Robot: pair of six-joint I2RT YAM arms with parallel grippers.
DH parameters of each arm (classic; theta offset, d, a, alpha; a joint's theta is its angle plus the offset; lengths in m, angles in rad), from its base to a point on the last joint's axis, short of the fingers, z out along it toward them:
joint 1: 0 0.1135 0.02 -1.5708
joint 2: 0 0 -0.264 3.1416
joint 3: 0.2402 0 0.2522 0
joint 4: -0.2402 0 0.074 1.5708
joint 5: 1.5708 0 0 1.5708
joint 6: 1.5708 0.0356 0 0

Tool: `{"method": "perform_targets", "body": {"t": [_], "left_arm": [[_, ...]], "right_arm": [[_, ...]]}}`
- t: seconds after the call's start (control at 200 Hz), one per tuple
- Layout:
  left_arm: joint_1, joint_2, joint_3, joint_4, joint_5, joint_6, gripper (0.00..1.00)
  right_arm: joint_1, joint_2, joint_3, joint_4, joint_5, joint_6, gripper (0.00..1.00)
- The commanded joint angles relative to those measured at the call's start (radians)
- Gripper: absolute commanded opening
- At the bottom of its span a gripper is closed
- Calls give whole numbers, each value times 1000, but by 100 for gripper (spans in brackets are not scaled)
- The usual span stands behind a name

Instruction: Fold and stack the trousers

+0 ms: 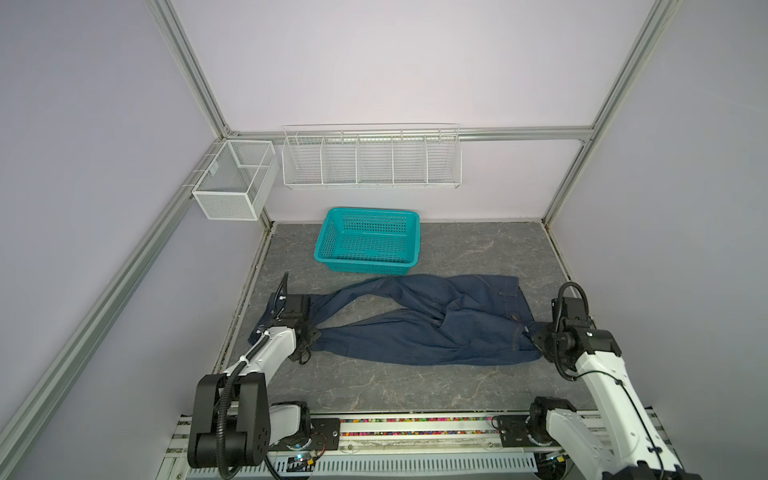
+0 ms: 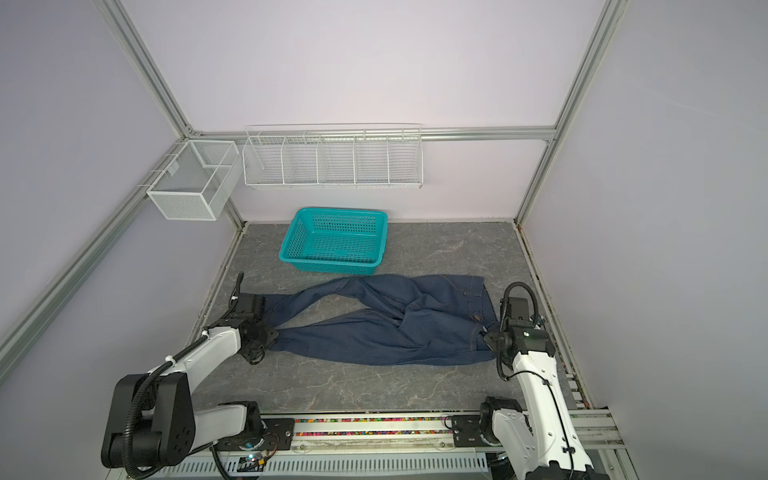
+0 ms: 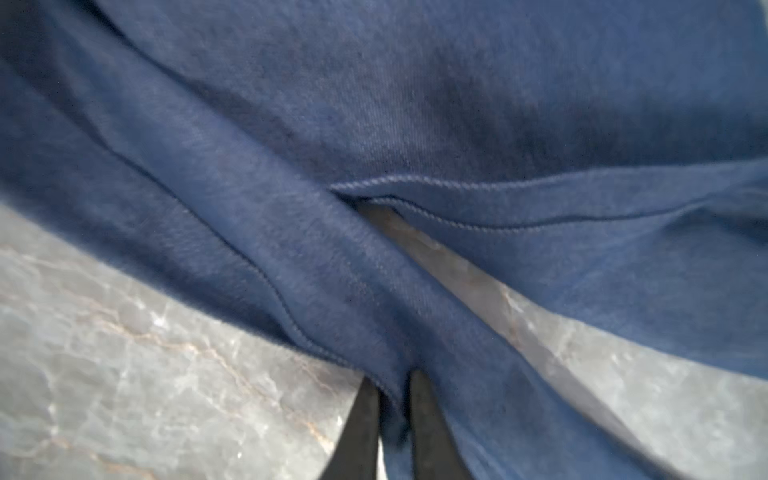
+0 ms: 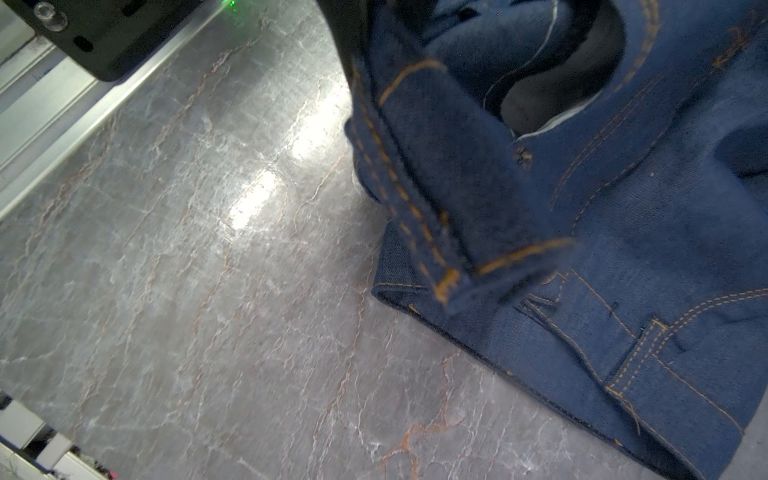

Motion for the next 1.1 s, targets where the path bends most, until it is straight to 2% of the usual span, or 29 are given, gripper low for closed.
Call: {"method": "perform_targets", "body": {"t": [0.0,0.085,0.22,0.3,0.44,0.635,0.875,0.985,1.095], "left_arm": [[6,-46,68,-84,-43,31,13],[8,-75,99,-125,-66,52,8],[10,-114,159,-189,-90,83,6],[10,-141,214,-237,-121,117,0],[18,-172,322,-284,-187,207,0],[22,-76,535,-299,-176,307,0],[23,46,885,-386,-236,448,0],[26,77,1021,-434,-247,480,0],[26,69,1046,-473,-211,469,0]], "right_arm": [[-11,-17,37,-50,50,-17,6],[-12,-12,57,-49,58,-32,6],[-14,0,105,-45,77,-57,6],[-15,6,143,-45,102,-85,6],[-17,54,248,-22,112,-150,6],[-17,269,423,121,31,-219,6],[-23,566,904,134,-81,-298,6],[-38,619,1065,85,-147,-298,6],[-56,574,1031,74,-201,-266,6]]}}
